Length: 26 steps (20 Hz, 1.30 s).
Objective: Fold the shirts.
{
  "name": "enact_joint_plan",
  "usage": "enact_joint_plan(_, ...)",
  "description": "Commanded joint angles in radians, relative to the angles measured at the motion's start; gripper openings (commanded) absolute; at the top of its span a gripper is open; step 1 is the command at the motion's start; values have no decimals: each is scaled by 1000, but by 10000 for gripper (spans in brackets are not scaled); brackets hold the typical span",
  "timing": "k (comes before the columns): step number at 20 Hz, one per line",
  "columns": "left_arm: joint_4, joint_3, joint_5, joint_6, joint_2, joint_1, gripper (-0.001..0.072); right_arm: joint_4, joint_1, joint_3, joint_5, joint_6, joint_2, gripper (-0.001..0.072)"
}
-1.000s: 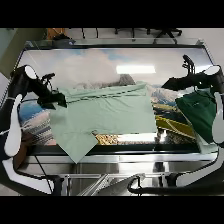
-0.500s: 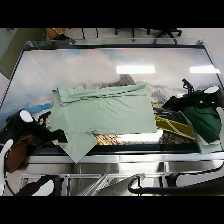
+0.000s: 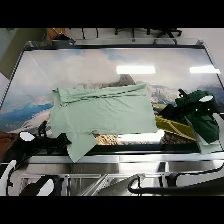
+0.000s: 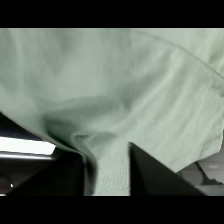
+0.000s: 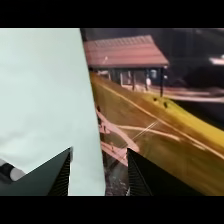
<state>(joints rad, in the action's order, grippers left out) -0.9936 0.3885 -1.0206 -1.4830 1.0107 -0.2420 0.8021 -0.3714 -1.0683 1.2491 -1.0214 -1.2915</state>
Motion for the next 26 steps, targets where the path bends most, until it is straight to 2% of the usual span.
enact_joint_plan(1, 52, 4, 51, 52, 28, -2, 59, 14, -1, 31, 1, -8, 0, 406)
enact_joint_plan(4, 51, 56, -14, 85, 13, -2, 47, 13, 10, 84, 0, -7, 0, 406)
enact_joint_plan(7, 44, 85, -10, 87, -42, -2, 46, -4, 68, 147, -23, 18, 0, 405)
enact_joint_plan(10, 43, 109, -14, 87, -82, -2, 46, -29, 142, 162, -18, 30, 1, 349)
enact_joint_plan(11, 43, 119, -26, 88, -88, -2, 46, -57, 158, 161, -9, 45, 3, 241)
enact_joint_plan(12, 42, 133, -46, 98, -96, -2, 46, -100, 164, 161, 17, 76, 9, 8)
enact_joint_plan(15, 7, 175, -137, 101, -136, -2, 15, -144, 151, 161, 42, 76, 69, 13)
enact_joint_plan(20, -235, 204, -331, -58, -316, -2, 15, 136, 95, 167, 77, -147, 230, 13)
enact_joint_plan(22, -270, 203, -406, -74, -398, -2, 15, 296, 92, 170, 109, -291, 302, 13)
enact_joint_plan(23, -272, 202, -427, -74, -436, -2, 15, 347, 92, 170, 117, -326, 341, 13)
enact_joint_plan(26, -257, 202, -433, -74, -504, -2, 15, 323, 93, 170, 117, -325, 435, 13)
